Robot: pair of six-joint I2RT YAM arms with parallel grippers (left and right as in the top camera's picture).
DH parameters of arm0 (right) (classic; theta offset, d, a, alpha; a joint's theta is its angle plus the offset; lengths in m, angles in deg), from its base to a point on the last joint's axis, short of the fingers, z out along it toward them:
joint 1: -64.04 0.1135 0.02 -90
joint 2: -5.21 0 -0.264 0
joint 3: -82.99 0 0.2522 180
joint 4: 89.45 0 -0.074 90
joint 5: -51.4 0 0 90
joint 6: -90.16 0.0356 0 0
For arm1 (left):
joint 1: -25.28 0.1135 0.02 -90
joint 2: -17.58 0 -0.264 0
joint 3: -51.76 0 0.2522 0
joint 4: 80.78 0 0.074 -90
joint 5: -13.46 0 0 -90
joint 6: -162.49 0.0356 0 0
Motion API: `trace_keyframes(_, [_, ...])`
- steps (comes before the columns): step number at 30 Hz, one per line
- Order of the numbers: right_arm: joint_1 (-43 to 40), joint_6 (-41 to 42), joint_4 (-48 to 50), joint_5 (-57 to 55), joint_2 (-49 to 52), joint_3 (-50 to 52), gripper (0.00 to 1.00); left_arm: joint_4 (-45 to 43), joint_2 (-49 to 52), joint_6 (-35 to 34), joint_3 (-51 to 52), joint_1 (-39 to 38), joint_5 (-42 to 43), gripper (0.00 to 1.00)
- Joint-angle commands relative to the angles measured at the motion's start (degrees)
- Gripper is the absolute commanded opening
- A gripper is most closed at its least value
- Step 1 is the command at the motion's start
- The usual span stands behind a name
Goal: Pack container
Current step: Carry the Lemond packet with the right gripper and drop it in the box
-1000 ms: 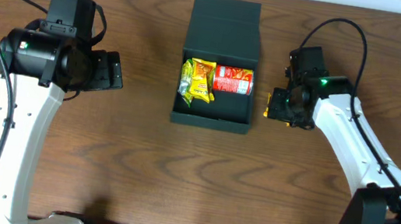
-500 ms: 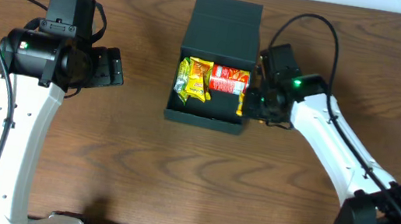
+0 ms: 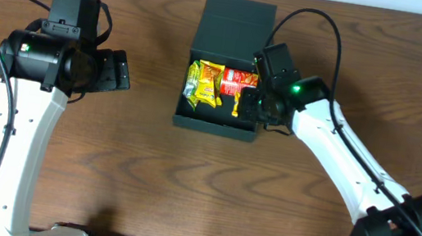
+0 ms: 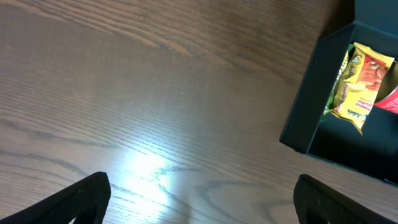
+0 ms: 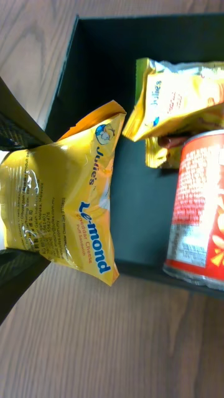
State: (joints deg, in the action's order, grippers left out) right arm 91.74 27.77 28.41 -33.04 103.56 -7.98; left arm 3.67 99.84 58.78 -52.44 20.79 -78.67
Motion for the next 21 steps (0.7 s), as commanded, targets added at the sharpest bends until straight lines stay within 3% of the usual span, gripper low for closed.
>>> trace_keyframes(1, [1.57,3.3,-0.13,-1.99,-1.38,-1.38,0.47,0.17,0.13,-0.02,0.07,0.35,-1.07,0.95])
trace_keyframes(7, [2.95,4.09,-0.28,-4.11,-1.38,-1.38,0.47,0.17,0.13,0.0,0.07,0.35,-1.44,0.95])
trace_keyframes(11, [3.13,4.07,-0.52,-5.64,-1.38,-1.38,0.58,0.2,0.13,0.0,0.07,0.35,-1.44,0.95])
trace_keyframes(21, [3.13,4.04,2.23,-7.61,-1.38,-1.38,0.59,0.07,0.13,0.0,0.07,0.35,-1.46,0.95])
